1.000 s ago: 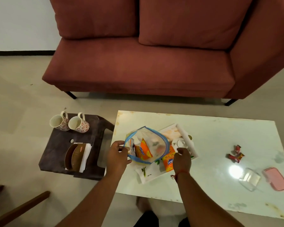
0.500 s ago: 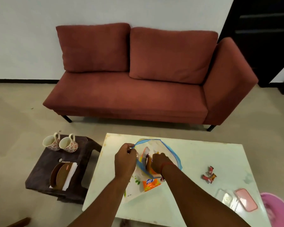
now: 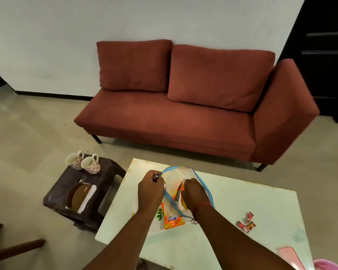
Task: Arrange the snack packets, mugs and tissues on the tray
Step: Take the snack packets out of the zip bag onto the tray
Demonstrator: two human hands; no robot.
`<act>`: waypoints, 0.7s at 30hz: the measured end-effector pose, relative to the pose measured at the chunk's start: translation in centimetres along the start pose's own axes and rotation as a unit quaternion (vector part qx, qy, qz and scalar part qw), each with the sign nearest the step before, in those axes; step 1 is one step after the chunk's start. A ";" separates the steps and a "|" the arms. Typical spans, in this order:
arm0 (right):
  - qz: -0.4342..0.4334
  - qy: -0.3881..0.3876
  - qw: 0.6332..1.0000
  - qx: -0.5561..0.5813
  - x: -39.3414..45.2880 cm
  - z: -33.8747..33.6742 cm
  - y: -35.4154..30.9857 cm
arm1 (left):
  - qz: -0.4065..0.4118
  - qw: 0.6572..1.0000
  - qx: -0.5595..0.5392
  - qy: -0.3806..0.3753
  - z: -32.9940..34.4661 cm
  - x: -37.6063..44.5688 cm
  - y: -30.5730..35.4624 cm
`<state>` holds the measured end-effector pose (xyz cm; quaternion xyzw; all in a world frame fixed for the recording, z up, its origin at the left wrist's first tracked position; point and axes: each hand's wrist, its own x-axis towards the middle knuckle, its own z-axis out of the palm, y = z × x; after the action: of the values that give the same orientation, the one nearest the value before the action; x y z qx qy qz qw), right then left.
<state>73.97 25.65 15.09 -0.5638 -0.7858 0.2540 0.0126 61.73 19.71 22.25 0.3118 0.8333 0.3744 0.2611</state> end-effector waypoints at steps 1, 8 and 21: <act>-0.001 0.011 1.000 0.008 0.0 0.1 -0.1 | -0.004 1.000 0.004 0.001 0.0 0.1 -0.3; -0.066 0.084 0.994 0.026 0.4 -0.4 -3.0 | -0.033 0.999 0.001 -0.015 -0.1 3.1 -1.9; 0.152 0.327 0.857 0.367 4.3 3.3 -7.2 | -0.215 0.966 -0.140 0.031 -8.5 15.4 -13.0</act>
<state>65.06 26.53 14.05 -0.6816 -0.4904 0.3235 0.4362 41.54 19.94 13.89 0.0738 0.8276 0.4320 0.3506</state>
